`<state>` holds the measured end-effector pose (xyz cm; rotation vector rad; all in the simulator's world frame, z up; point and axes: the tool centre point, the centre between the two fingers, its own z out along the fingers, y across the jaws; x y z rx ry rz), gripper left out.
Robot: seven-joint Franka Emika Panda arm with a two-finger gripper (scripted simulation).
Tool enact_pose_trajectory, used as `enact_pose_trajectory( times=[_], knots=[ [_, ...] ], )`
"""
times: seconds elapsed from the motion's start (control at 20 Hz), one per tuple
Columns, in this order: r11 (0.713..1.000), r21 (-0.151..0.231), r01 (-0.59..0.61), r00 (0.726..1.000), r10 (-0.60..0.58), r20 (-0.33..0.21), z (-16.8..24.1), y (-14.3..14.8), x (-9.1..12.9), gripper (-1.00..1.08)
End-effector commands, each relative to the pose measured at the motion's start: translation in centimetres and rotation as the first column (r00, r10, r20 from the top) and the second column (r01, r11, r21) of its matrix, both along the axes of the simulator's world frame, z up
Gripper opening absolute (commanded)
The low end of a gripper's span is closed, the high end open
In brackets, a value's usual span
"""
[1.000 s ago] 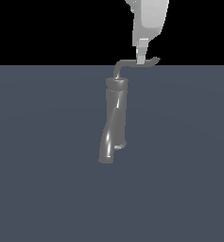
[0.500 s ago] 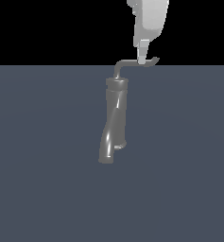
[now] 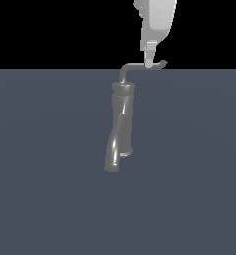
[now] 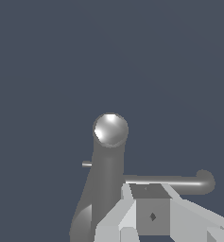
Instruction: Turn on the faucet by rotating a designated handle.
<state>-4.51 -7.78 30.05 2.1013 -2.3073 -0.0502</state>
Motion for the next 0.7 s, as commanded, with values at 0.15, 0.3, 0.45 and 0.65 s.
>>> enact_pose_trajectory(
  times=[0.15, 0.3, 0.45, 0.65],
  knots=[
    [1.000, -0.009, 0.024, 0.999, -0.023, 0.037, -0.1, -1.9, 2.8, -1.00],
    [1.000, -0.009, 0.028, 0.999, -0.027, 0.037, -0.1, -2.3, 3.4, -1.00],
    [0.999, -0.009, 0.032, 0.999, -0.032, 0.037, -0.1, -2.6, 4.0, -1.00],
    [0.999, -0.010, 0.038, 0.999, -0.037, 0.037, -0.1, -3.1, 4.8, -1.00]
  ],
)
